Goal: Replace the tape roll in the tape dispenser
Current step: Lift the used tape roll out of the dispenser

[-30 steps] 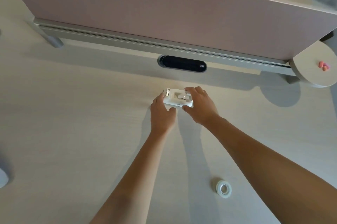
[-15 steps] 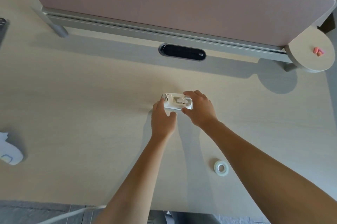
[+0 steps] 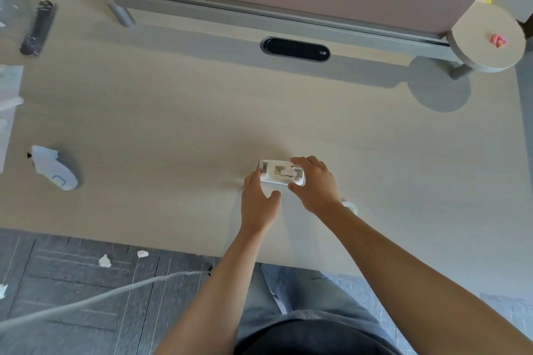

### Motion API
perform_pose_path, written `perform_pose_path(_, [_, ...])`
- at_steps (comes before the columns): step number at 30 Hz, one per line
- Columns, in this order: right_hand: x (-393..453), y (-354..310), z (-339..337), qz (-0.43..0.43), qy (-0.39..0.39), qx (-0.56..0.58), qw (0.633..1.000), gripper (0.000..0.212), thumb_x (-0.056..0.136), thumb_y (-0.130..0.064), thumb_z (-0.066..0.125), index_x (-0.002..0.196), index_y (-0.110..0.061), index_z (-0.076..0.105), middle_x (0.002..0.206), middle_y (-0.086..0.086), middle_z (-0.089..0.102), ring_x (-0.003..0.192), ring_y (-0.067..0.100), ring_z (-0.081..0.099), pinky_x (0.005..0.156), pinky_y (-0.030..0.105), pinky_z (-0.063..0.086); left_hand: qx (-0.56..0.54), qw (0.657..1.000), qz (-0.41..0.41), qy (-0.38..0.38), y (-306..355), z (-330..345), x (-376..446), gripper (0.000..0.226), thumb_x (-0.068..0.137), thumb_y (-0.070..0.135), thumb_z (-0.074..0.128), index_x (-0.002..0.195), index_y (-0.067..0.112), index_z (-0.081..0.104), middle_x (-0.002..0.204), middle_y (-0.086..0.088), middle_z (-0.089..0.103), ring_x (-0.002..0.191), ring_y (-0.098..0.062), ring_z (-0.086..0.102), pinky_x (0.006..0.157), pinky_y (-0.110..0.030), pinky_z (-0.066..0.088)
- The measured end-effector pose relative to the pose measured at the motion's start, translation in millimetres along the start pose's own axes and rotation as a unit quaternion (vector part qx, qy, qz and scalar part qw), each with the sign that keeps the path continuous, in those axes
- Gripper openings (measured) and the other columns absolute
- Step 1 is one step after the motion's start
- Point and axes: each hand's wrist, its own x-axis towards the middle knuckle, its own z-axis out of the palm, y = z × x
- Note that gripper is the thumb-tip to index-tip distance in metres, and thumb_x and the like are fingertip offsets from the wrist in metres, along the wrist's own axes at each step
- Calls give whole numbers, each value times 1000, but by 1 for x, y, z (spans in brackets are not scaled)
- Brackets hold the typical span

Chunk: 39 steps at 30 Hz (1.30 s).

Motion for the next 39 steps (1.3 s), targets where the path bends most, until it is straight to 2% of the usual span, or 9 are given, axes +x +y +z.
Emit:
perform_pose_path(6, [-33,13,16,-21,7,25,999,60,86,-20,80,142,-22,60,132,2,65,121,26,60,94,35,51,5,999,34,17,-31,4,-33,73,92,2,60,160,15,37,159,-1,45,145,-17,45,98,-12,37])
perform_pose_path(9, [-33,18,20,-30,10,26,999,61,85,-22,82,142,-24,61,131,0,65,119,26,60,90,32,50,31,997,69,30,-46,9,-35,77,93,7,62,162,17,31,163,-1,41,150,-19,41,113,-23,39])
perform_pose_path(12, [-29,24,21,-39,11,34,999,61,84,-25,84,140,-27,62,127,-4,65,118,22,58,85,27,46,89,988,120,40,-59,17,-36,86,95,14,64,166,25,17,169,-3,33,154,-19,35,104,-17,35])
perform_pose_path(14, [-27,28,20,-52,13,39,998,61,82,-28,86,139,-28,63,125,-5,65,116,20,59,86,25,43,141,975,165,46,-69,22,-34,89,95,17,62,166,34,11,168,-8,32,153,-25,35,101,-29,49])
perform_pose_path(17, [-25,35,22,-78,26,37,996,62,79,-30,88,136,-28,65,121,-6,66,113,19,61,88,24,44,216,951,208,78,-83,31,-25,83,92,16,65,164,31,25,162,-20,38,148,-36,40,111,-46,48])
perform_pose_path(19, [-24,40,26,-95,39,42,994,63,77,-30,89,136,-26,66,119,-5,67,110,20,62,87,24,44,234,943,217,96,-89,36,-19,77,91,15,67,161,25,36,157,-23,43,142,-39,45,115,-47,43])
perform_pose_path(26, [-22,47,32,-136,79,7,987,64,75,-38,91,134,-26,69,107,-8,69,98,19,64,80,27,47,228,917,282,164,-109,43,-2,66,90,18,67,154,22,49,148,-21,52,124,-40,58,104,-52,50])
perform_pose_path(31, [-27,46,35,-155,109,-17,982,68,79,-50,81,141,-30,63,110,-11,72,99,18,66,80,40,56,231,898,326,183,-121,49,2,67,92,25,68,155,17,49,147,-24,53,125,-42,56,102,-52,50])
perform_pose_path(39, [-44,46,60,-155,178,-83,968,55,89,-45,75,139,-32,55,122,-9,75,110,24,68,81,35,44,223,880,365,208,-136,56,5,76,92,50,56,160,22,36,152,-14,47,130,-37,48,101,-50,51])
